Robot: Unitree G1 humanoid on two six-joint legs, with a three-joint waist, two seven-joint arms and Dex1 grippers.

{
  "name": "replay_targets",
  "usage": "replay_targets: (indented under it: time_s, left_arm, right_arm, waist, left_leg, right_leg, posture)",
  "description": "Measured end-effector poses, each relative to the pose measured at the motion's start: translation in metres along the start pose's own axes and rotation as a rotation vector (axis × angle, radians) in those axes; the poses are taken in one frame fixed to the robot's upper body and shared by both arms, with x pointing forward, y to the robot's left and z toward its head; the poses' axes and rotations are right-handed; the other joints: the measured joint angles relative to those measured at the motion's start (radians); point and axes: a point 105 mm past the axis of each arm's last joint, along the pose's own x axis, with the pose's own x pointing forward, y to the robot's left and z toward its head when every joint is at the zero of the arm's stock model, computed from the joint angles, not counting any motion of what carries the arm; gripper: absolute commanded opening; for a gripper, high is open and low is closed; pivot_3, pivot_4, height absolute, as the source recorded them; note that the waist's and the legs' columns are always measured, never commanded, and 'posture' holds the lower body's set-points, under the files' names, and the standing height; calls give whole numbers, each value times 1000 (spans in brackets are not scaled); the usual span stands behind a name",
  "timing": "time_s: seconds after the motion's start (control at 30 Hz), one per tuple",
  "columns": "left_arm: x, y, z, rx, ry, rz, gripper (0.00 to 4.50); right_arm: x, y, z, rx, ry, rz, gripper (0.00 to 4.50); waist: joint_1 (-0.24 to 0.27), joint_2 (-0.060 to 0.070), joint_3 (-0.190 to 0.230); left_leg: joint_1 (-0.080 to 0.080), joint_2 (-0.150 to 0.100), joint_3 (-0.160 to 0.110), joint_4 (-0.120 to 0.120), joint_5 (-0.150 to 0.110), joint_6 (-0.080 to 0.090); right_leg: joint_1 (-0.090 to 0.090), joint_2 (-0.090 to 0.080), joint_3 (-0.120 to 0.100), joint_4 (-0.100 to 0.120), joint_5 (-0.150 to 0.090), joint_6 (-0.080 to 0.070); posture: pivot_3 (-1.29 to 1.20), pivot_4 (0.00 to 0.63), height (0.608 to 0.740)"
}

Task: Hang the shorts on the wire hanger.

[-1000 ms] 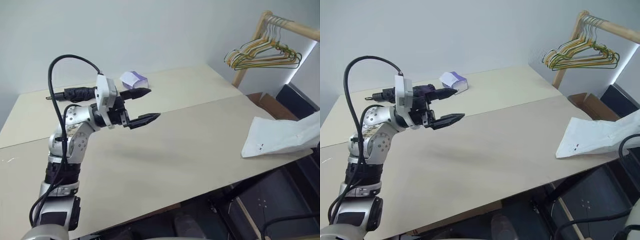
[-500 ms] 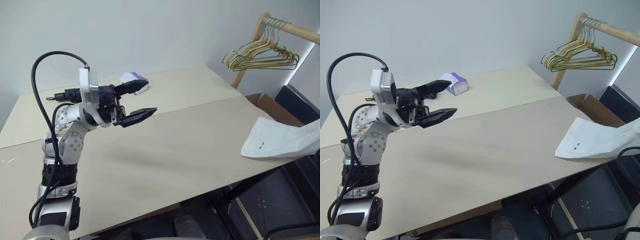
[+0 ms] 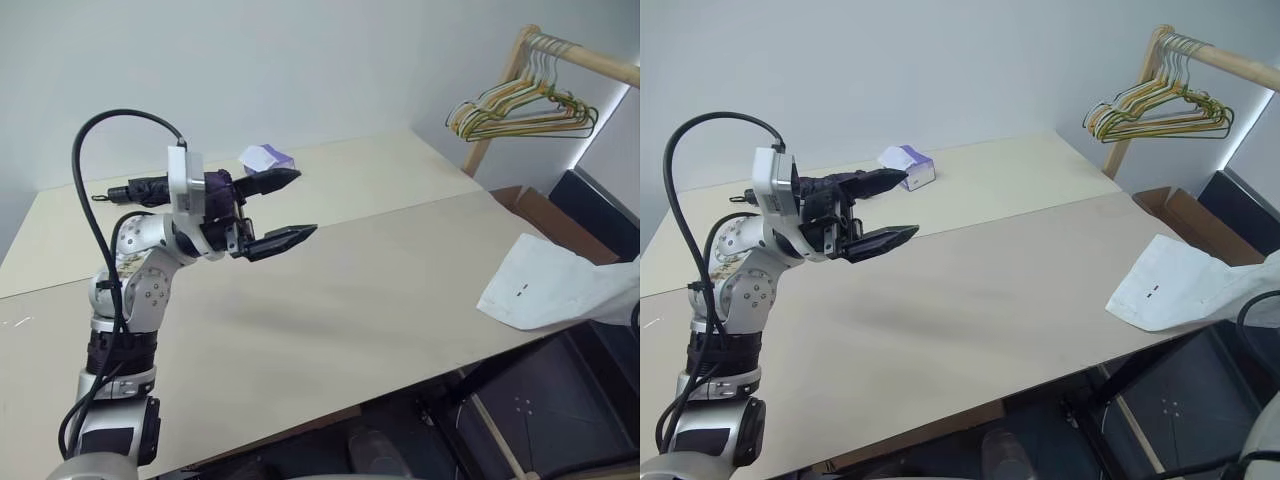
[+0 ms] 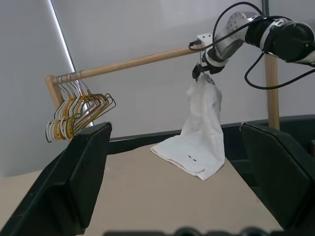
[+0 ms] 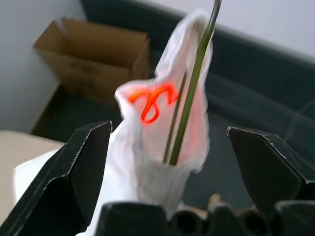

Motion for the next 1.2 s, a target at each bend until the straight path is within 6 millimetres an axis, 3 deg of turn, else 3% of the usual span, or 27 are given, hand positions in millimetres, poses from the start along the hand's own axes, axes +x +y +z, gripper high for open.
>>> replay_targets:
  time_s: [0.17,0.37,0.57,0.73,0.9,0.97,1.2]
  left_arm:
    - [-1,3,-3,-16,0,22,4500]
    - [-8,14,-11,-32,35,94,4500]
    - [-28,22,-29,-14,176,227,4500]
    - [-38,11,-33,-7,192,309,4500]
    - [-53,6,-39,-7,227,390,4500]
    - [-58,3,-43,-1,260,406,4500]
    - [-68,-6,-48,-10,307,434,4500]
  right_arm:
    - [-42,35,12,-161,-226,-61,4458]
    - [-87,48,15,-354,-607,-221,4458]
    - [-136,111,5,-433,-915,140,4458]
    - [-167,162,-1,-496,-982,489,4458]
    - [-202,214,-44,-720,-1006,906,4458]
    - [-216,229,-74,-834,-991,1087,4458]
    - [-221,239,-174,-1126,-826,1435,4458]
  waist:
    - [1,1,-1]
    - [31,1,-1]
    - [35,1,-1]
    - [85,-3,1]
    - [151,-4,2]
    - [183,-5,2]
    - [286,-8,2]
  left_leg:
    - [0,0,0,0,0,0]
    - [-4,0,0,1,0,0]
    - [-2,0,0,1,0,0]
    - [-2,1,0,1,0,0]
    - [-5,0,1,1,0,0]
    - [-7,0,2,1,0,0]
    - [-20,0,7,2,0,0]
  right_leg:
    - [-1,0,1,2,0,1]
    - [-3,0,0,1,0,2]
    - [-3,1,1,2,-1,3]
    - [-3,1,0,2,3,-3]
    - [-7,1,-1,2,3,-3]
    - [-10,1,-1,2,4,-4]
    - [-21,1,-5,2,5,-6]
  posture:
    - [-238,0,740]
    - [-177,0,740]
    - [-70,0,740]
    - [-3,0,740]
    - [54,0,740]
    - [75,0,740]
    - [129,0,740]
